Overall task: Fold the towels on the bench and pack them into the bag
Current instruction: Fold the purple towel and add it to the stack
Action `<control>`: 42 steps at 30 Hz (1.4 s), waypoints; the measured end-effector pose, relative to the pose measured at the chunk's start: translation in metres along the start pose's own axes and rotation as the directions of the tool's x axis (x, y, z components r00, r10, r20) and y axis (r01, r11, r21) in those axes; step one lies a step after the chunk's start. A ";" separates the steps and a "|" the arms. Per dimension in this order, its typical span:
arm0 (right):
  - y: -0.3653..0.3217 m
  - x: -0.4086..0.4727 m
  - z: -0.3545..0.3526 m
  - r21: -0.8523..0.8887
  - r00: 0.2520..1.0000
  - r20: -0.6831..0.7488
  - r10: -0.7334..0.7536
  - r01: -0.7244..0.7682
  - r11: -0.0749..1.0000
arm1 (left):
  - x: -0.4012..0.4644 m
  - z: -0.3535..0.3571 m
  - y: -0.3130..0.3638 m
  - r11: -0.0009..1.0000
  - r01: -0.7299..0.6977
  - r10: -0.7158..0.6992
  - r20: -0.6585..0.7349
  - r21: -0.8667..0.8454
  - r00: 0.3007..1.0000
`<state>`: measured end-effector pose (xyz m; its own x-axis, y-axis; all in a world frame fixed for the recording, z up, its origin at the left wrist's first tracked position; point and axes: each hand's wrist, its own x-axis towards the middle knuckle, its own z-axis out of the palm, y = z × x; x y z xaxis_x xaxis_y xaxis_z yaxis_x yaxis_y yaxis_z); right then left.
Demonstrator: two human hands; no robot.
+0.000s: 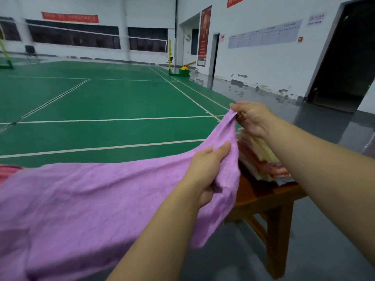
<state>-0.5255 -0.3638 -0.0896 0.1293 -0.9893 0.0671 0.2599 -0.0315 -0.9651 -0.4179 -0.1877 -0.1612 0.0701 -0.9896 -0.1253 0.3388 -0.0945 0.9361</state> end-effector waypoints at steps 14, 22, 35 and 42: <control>0.070 -0.067 0.219 -0.024 0.925 0.357 0.131 -0.131 0.991 | -0.115 -0.153 0.052 0.953 -0.059 0.180 -0.398 0.297 0.900; 0.129 -0.100 0.312 -0.115 0.865 0.452 0.217 -0.184 0.976 | -0.160 -0.237 0.058 0.892 0.057 0.208 -0.520 0.449 0.829; 0.206 -0.145 0.389 -0.304 0.727 0.568 0.387 -0.252 0.919 | -0.196 -0.293 0.053 0.845 0.200 0.194 -0.632 0.497 0.750; 0.195 -0.150 0.386 -0.200 0.755 0.532 0.383 -0.328 0.923 | -0.206 -0.303 0.059 0.760 0.357 0.101 -0.641 0.543 0.761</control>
<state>-0.1251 -0.1666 -0.1904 0.7061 -0.6836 -0.1848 0.0062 0.2669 -0.9637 -0.1286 0.0438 -0.1800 0.6891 -0.6931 -0.2118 -0.2273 -0.4842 0.8449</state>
